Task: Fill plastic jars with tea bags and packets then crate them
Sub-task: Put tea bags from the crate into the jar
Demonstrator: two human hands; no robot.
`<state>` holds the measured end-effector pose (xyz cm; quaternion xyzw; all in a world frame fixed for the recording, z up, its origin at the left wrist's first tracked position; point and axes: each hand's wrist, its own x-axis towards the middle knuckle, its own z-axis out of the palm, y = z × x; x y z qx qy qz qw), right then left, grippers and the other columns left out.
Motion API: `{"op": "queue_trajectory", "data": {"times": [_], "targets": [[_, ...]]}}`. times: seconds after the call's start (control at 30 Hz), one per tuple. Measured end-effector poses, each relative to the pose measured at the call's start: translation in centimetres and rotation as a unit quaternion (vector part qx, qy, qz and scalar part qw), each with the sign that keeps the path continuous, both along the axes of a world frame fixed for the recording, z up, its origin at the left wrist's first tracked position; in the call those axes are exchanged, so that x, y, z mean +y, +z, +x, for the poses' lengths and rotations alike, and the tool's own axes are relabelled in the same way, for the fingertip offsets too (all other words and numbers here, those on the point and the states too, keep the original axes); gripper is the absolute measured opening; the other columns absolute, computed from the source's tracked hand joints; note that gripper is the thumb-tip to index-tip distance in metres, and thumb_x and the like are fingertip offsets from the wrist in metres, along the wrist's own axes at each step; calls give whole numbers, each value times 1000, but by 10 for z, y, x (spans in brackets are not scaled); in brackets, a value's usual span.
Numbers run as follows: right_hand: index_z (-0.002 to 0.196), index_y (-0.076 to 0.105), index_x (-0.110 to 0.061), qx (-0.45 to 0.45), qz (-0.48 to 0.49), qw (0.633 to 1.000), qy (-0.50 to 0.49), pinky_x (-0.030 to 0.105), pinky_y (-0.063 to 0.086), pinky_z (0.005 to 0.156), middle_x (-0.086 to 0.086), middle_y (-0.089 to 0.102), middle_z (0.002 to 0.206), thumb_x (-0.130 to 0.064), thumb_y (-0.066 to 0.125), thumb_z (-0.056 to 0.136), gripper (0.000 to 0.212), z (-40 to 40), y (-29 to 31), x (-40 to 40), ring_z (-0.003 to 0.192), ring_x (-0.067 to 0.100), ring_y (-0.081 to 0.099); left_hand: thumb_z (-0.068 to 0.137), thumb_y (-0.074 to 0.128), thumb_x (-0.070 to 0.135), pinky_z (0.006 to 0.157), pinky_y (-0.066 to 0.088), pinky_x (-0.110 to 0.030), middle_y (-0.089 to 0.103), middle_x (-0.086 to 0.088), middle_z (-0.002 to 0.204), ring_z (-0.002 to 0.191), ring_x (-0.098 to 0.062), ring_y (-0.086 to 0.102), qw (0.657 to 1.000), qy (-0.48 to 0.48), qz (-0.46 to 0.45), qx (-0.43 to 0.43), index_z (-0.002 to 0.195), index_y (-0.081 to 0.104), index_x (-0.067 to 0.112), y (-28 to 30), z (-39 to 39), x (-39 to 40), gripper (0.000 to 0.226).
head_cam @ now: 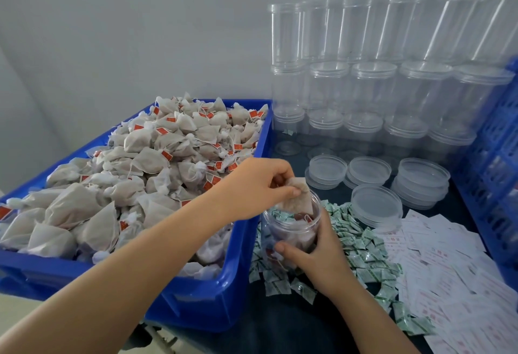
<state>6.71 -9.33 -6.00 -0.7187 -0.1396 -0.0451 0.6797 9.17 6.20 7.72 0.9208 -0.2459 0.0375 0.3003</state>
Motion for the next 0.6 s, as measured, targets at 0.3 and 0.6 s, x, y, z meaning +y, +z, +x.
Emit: {"op": "queue_trajectory", "data": {"times": [0.3,0.6], "targets": [[132,44,-55,-1,4,1000,0,12,49,88,-20,62,128,-37,88,61,85,3,-3,1,117,2,62,88,63,31,60,41,-18,58,10,67,62,-4,52,994,-8,83,-68,83,61,19,-5,-2,-6,14],[144,38,-38,19,-1,1000,1,17,52,86,-16,57,128,-49,88,53,105,2,-6,0,111,0,62,88,64,30,71,50,-22,65,10,77,72,-5,60,996,-6,46,-82,89,65,17,1,-4,-5,13]]}}
